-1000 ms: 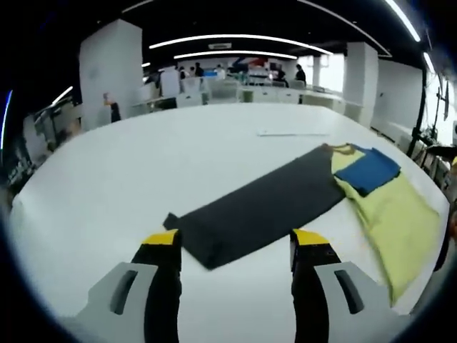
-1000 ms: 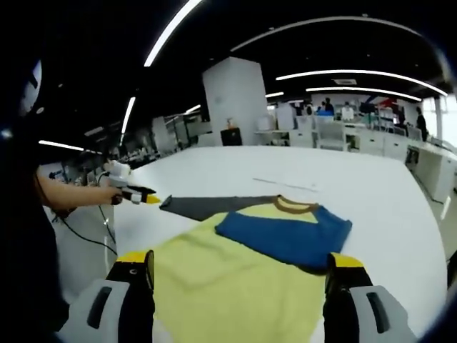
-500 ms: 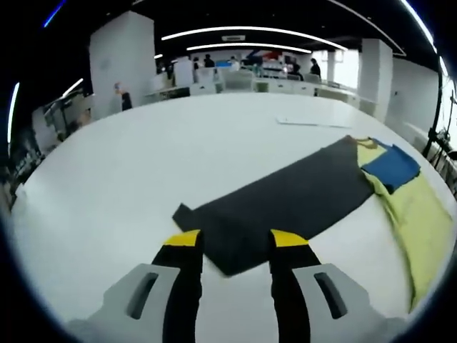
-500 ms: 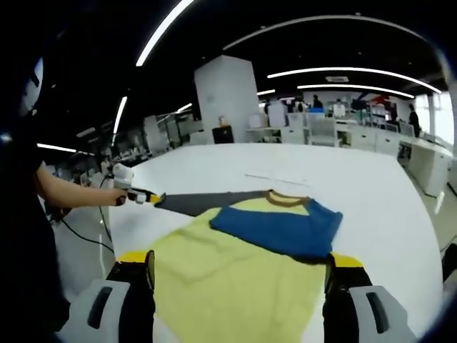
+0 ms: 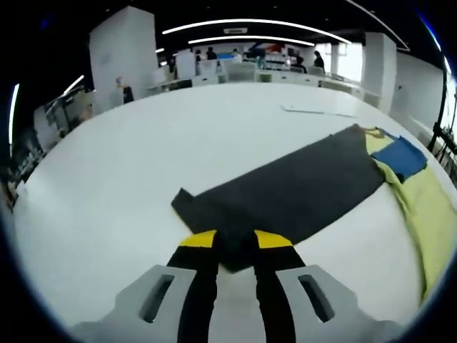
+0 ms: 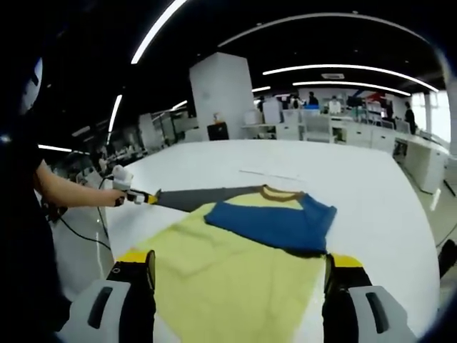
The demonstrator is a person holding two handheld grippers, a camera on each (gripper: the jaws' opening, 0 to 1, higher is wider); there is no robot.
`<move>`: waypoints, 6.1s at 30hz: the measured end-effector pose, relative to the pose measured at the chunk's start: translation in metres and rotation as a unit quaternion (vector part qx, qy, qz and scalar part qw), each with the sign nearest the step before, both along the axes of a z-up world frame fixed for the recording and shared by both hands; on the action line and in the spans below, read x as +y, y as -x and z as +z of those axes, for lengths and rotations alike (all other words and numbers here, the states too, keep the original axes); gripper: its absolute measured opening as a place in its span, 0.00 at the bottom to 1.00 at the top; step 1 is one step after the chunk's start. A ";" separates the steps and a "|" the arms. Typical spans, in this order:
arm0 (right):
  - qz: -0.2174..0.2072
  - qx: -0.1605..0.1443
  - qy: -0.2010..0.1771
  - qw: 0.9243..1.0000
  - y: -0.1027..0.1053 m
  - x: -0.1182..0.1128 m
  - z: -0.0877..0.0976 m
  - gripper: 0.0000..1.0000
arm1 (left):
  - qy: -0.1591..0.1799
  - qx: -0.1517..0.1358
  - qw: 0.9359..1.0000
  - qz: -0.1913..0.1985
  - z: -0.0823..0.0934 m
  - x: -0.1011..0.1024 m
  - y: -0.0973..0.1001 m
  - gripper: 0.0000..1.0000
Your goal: Fold the garment on the visible template until the final outline fits inside the template.
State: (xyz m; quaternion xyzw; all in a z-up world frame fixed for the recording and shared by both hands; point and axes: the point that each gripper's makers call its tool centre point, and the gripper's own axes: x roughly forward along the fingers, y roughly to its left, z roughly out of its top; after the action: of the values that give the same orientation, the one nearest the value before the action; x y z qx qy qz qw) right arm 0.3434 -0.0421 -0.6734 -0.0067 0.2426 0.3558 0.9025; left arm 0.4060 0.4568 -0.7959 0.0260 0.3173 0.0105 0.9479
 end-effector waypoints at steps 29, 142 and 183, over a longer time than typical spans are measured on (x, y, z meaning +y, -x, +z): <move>0.014 0.006 -0.007 1.000 0.004 0.001 -0.005 0.99 | 0.022 -0.051 0.998 -0.001 0.034 -0.005 -0.008 0.02; 0.019 0.036 -0.015 0.999 0.030 -0.004 -0.033 0.99 | 0.161 -0.130 0.937 -0.281 0.140 -0.353 -0.121 0.00; -0.004 0.051 -0.020 0.998 0.035 -0.016 -0.041 0.99 | 0.161 -0.131 0.911 -0.356 0.142 -0.479 -0.125 0.00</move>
State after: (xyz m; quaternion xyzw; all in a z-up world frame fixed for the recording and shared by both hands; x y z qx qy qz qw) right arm 0.3087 -0.0578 -0.7142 0.0303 0.2813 0.3568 0.8903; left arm 0.5310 -0.0226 -0.6543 -0.0175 0.1574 -0.3756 0.9132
